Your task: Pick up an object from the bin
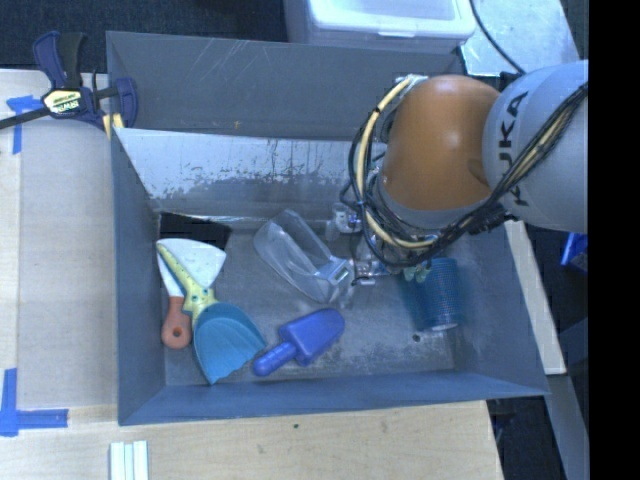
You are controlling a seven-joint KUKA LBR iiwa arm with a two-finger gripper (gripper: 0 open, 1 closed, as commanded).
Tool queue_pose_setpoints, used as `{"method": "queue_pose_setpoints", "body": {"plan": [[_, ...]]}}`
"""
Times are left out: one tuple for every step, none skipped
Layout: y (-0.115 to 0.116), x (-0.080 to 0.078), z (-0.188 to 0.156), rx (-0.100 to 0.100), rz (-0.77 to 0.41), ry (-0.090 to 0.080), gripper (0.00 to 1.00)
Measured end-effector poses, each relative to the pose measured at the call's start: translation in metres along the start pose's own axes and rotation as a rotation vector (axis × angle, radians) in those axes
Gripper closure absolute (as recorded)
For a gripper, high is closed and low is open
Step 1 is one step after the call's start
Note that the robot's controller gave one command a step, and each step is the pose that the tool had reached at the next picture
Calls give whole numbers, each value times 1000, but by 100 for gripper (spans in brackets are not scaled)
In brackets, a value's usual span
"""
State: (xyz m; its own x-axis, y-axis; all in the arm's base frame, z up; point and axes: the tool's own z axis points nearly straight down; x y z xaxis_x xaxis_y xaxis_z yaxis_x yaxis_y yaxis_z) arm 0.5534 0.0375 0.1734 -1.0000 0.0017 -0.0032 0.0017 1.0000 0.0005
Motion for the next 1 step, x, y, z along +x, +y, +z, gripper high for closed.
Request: {"method": "queue_pose_setpoints", "body": {"plan": [[0, 0, 0, 0, 0, 0, 0]]}}
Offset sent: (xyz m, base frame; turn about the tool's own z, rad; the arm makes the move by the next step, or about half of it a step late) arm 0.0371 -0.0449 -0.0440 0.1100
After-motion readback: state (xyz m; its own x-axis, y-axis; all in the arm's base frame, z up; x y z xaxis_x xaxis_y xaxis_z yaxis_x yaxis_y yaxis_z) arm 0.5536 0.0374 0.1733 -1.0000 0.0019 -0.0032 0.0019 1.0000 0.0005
